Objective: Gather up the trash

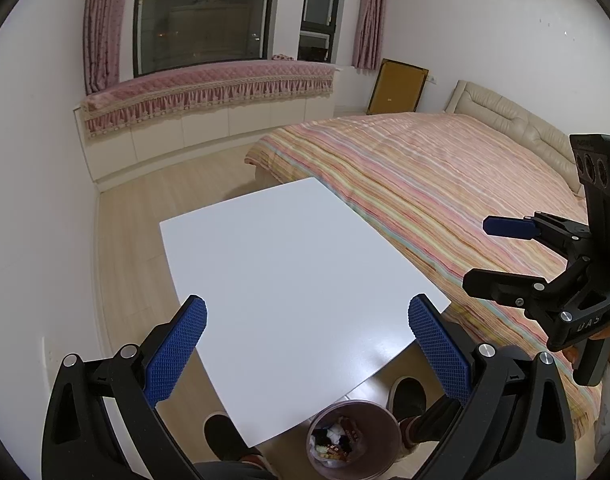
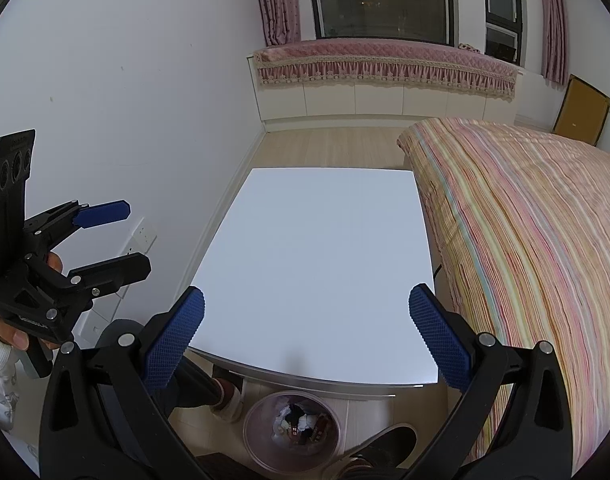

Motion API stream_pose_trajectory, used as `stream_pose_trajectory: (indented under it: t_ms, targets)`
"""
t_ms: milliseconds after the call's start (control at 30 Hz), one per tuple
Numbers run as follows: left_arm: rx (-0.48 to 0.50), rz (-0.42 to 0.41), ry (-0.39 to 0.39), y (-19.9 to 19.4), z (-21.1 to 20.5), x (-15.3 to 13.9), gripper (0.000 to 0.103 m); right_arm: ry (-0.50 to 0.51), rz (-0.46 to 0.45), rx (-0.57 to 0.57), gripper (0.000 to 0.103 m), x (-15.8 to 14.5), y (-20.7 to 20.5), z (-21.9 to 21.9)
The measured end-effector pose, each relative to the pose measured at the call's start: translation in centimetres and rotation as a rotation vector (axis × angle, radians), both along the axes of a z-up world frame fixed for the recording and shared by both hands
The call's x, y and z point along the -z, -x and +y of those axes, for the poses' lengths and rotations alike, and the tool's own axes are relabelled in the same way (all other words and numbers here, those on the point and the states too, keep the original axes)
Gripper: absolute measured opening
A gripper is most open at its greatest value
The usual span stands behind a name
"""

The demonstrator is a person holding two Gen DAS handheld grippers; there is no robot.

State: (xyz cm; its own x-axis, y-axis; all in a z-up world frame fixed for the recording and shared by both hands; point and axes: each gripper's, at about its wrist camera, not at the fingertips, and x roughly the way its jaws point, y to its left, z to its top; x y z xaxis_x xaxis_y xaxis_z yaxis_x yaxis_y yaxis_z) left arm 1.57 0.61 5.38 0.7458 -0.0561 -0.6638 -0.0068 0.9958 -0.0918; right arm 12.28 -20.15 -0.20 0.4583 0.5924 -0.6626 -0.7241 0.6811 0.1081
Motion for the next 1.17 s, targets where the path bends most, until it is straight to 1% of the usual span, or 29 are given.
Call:
stream_pose_trajectory:
  t_ms: [667,1167]
  targets:
    - [0.008,0.0,0.002,-0.01,-0.05,0.26,0.097,0.0,0.002,-0.004,0.1,0.24,0.09,-0.08]
    - [-0.002,-0.012,-0.017,-0.03,-0.39,-0.05,0.097,0.002,-0.003,-0.004,0.1,0.34,0.07,0.01]
